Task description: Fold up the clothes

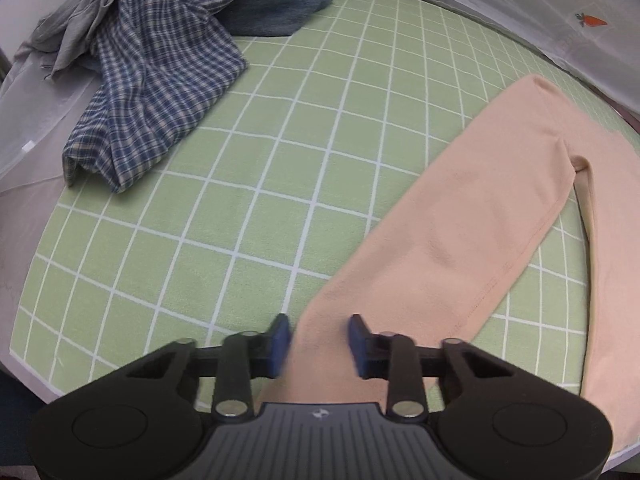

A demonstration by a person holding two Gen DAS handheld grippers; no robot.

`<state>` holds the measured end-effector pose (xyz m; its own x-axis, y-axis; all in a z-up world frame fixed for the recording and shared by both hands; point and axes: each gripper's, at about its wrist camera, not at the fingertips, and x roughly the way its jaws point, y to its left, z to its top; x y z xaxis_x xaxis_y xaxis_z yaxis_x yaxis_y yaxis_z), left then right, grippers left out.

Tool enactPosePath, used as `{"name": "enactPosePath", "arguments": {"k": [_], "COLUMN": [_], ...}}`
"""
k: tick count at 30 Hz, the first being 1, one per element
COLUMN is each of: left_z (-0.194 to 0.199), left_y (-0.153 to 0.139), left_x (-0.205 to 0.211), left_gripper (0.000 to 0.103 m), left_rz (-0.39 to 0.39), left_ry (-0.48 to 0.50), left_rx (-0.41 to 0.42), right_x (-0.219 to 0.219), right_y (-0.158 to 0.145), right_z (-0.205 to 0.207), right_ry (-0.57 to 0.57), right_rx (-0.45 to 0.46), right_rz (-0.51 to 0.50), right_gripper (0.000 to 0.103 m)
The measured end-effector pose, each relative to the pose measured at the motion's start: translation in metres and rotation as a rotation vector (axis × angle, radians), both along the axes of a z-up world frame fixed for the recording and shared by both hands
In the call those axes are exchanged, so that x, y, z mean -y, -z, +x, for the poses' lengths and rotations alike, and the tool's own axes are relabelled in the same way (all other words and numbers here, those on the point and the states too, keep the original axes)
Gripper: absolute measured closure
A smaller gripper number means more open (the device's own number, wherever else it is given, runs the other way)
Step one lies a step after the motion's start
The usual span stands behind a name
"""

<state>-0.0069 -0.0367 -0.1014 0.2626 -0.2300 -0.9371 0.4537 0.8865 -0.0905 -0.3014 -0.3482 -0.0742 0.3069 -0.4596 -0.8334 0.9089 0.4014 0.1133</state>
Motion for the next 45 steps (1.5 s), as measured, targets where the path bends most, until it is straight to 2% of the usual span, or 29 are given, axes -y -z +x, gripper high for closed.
{"name": "enactPosePath", "arguments": {"k": [2,9,15,21,26,30,33,35,38,41,45], "left_z": [0.0,-0.008,-0.023,-0.055,-0.087,-0.114,-0.129,-0.133,-0.131,-0.125,-0.107], "left_y": [-0.001,-0.012,-0.03,-0.049,-0.067,-0.079,-0.077,-0.071,-0.064,-0.062,-0.058], "left_x": [0.001,0.014,0.043,0.115,0.188,0.242,0.268,0.271,0.256,0.234,0.196], "left_gripper": [0.097,0.098,0.098,0.099,0.099,0.099,0.093,0.073,0.055,0.046,0.042], "left_rz": [-0.02,-0.076,-0.155,-0.224,-0.312,-0.402,-0.406,-0.388,-0.353,-0.295,-0.219], "left_ry": [0.014,0.014,-0.012,0.035,0.1,0.149,0.14,0.099,0.032,-0.038,-0.145], "left_rx": [-0.013,-0.016,-0.014,0.006,0.029,0.015,0.011,0.002,-0.002,0.025,0.032], "right_x": [-0.002,0.001,0.032,0.076,0.126,0.163,0.186,0.197,0.203,0.202,0.193], "right_y": [0.0,-0.003,0.001,-0.007,-0.011,-0.01,-0.008,-0.008,-0.004,0.002,0.006], "right_z": [-0.002,-0.015,-0.033,-0.059,-0.094,-0.123,-0.136,-0.139,-0.133,-0.119,-0.089], "right_ry": [0.014,0.035,0.037,-0.009,-0.011,0.017,0.032,0.027,0.003,-0.041,-0.1], "right_rx": [0.0,0.015,0.047,0.07,0.074,0.069,0.065,0.065,0.066,0.071,0.069], "right_rz": [-0.002,-0.013,0.008,-0.008,-0.026,-0.029,-0.029,-0.033,-0.025,-0.003,0.005], "right_gripper": [0.0,0.0,0.0,0.0,0.0,0.0,0.0,0.0,0.0,0.0,0.0]}}
